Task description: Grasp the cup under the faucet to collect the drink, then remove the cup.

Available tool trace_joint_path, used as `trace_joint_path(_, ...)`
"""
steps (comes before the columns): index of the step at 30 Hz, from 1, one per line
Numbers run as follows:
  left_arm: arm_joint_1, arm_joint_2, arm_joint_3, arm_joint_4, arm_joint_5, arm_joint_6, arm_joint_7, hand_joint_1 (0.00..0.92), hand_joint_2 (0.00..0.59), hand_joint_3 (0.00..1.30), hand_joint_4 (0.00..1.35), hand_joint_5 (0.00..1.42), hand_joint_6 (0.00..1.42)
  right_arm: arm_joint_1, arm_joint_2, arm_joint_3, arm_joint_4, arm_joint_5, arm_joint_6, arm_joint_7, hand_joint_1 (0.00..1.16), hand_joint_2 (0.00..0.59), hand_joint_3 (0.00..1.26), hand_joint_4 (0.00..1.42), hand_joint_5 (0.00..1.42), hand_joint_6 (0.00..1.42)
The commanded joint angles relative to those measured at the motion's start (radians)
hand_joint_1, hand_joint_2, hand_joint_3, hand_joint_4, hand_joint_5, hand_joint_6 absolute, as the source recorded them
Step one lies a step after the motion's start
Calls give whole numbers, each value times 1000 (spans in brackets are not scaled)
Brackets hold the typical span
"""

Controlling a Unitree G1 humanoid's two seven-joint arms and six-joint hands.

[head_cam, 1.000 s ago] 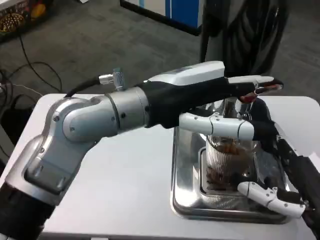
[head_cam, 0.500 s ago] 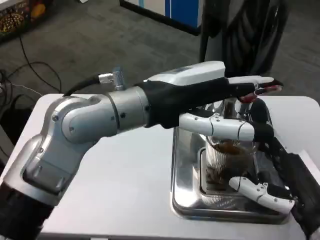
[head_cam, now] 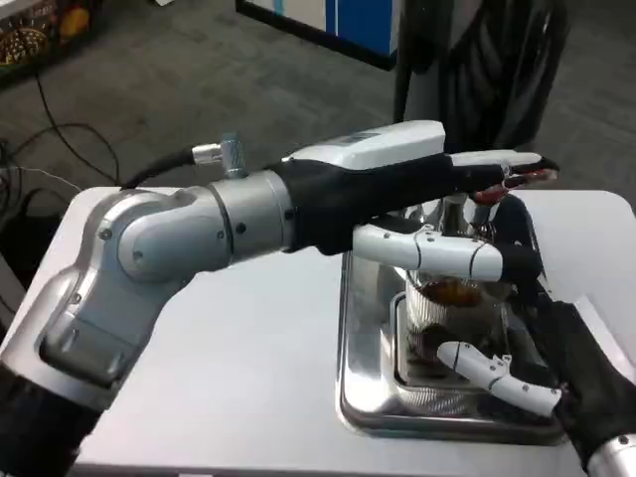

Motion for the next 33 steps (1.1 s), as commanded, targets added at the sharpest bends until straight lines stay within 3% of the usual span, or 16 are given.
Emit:
trace_joint_path(1, 29, 14, -33, -14, 13, 2, -58, 0, 112, 101, 0, 72, 186, -22, 22, 20, 13, -12, 20, -18, 680, 191, 0, 0, 78, 0)
trace_joint_path(15, 45, 33, -18, -23, 16, 8, -46, 0, 110, 100, 0, 73, 187, -51, 54, 39, 39, -20, 45, -43, 673, 198, 0, 0, 75, 0)
trace_joint_path(33, 80, 25, 26, -24, 8, -25, 16, 0, 108, 76, 0, 74, 203, -54, 60, 13, 48, -9, 42, -73, 668, 207, 0, 0, 75, 0)
